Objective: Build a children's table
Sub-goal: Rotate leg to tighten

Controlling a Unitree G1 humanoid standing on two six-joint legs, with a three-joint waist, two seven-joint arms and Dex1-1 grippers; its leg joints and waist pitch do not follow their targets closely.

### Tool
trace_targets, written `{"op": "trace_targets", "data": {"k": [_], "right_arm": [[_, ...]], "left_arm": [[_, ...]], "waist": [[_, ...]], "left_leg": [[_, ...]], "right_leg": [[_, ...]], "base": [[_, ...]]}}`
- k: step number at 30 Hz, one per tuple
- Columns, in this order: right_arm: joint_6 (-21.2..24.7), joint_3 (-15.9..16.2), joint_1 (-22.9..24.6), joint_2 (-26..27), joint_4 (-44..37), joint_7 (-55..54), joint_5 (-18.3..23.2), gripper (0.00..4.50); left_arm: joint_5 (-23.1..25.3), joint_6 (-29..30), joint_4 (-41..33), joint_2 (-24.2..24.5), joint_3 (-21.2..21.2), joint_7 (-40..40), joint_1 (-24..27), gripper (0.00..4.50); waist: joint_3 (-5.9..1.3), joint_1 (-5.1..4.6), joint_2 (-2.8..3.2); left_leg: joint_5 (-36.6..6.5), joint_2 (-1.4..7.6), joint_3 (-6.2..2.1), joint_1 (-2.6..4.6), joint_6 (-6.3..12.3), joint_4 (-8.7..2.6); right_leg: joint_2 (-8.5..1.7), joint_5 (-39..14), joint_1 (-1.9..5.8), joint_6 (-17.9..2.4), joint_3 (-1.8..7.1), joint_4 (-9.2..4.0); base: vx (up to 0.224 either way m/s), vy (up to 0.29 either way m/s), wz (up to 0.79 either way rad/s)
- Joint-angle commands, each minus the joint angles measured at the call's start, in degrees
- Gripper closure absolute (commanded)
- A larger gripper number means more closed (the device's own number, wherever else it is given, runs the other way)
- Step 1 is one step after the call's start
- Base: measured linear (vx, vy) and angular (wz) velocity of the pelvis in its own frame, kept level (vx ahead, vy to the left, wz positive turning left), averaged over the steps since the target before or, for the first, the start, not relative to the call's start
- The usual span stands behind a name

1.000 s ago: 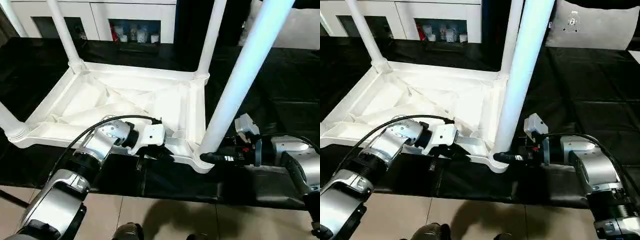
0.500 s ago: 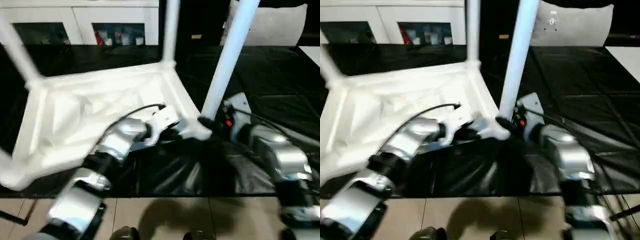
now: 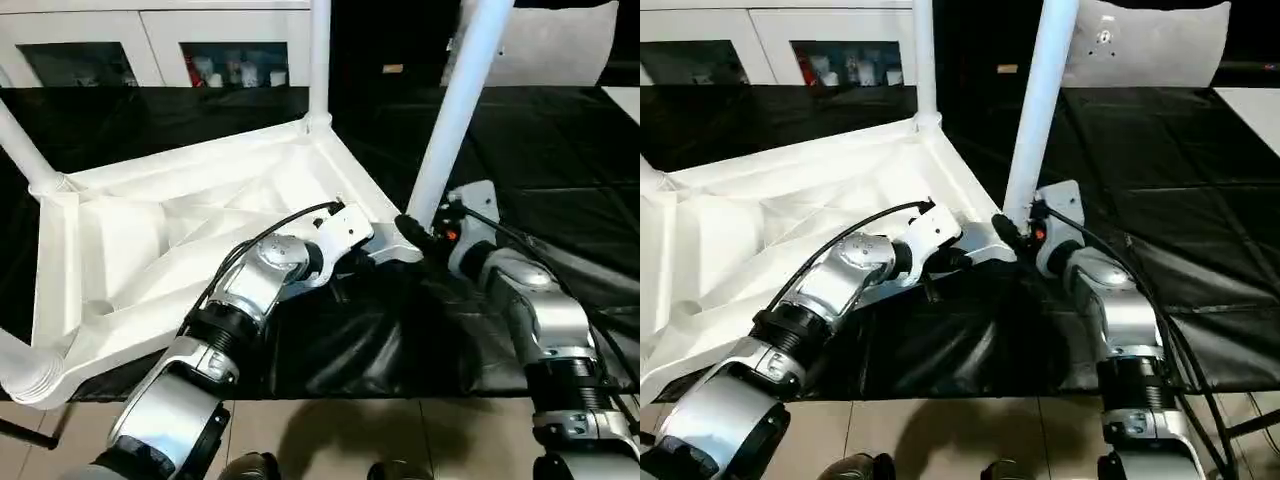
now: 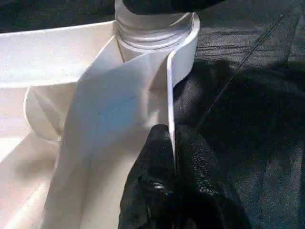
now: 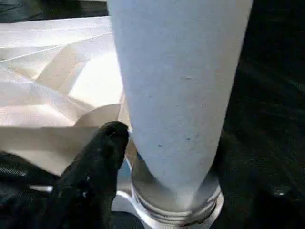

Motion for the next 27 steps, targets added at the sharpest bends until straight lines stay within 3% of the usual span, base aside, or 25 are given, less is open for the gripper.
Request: {"op": "trace_targets", "data": {"k": [1,4,9,13,22,27], "right_arm": [[0.2,3.2,1.7,-0.6,-1.3,5.2,1.8,1.19],[-3.7,3.6,3.0,-3.5,-1.7,9.5,1.3,0.93],[-6.4,3.1,4.0,-8.3,-1.4,16.2,2.1,0.56],[-7.1,2.5,4.3,-11.7,-1.6,21.8,3.6,0.13],[-8.9,5.7,5.2,-16.7,-1.9,36.2,6.7,0.08],[-8.2,6.9,4.9,-17.5,-1.5,41.3,8.2,0.46]], "left_arm": [[0.2,-1.9,1.5,0.6,-0.6,-0.6,0.0,4.5],[-0.1,-3.9,2.3,1.8,-0.7,-2.1,-0.3,4.5],[0.0,-9.2,3.8,4.4,-1.9,-6.8,-0.2,4.5],[0.0,-12.3,3.6,7.4,-3.4,-13.2,0.4,4.5],[-1.7,-20.7,2.0,12.4,-6.5,-26.8,2.1,4.5],[-3.2,-22.8,0.5,13.0,-7.2,-32.1,2.9,4.5]], "waist": [[-3.27,0.3,-0.9],[-3.35,0.67,-0.97],[-3.56,0.61,-1.01],[-3.65,0.7,-0.95],[-4.18,1.88,-0.56],[-4.0,2.62,-0.82]], "left_leg": [[-10.0,3.7,-1.89,0.92,5.37,-3.65],[-9.2,3.77,-1.86,0.88,5.7,-3.54],[-7.1,3.6,-1.79,0.48,7.62,-3.17],[-7.0,3.7,-1.76,0.53,8.41,-3.05],[-4.1,4.38,-1.54,0.54,10.5,-2.43],[-6.7,4.58,-1.52,0.64,8.87,-2.71]], "right_leg": [[-4.84,-9.2,2.17,-12.5,2.67,-5.01],[-4.95,-8.0,2.25,-12.6,2.7,-4.88],[-4.84,-3.3,2.64,-13.6,2.55,-4.4],[-4.71,-2.9,2.52,-14.1,2.41,-4.34],[-4.7,5.8,2.17,-16.9,2.16,-2.81],[-4.96,1.0,2.08,-16.7,2.16,-3.13]], "base": [[0.0,0.0,0.0],[0.0,0.0,0.0],[0.0,0.0,0.0],[0.0,0.0,0.0],[0.0,0.0,0.0],[0.0,0.0,0.0]]}}
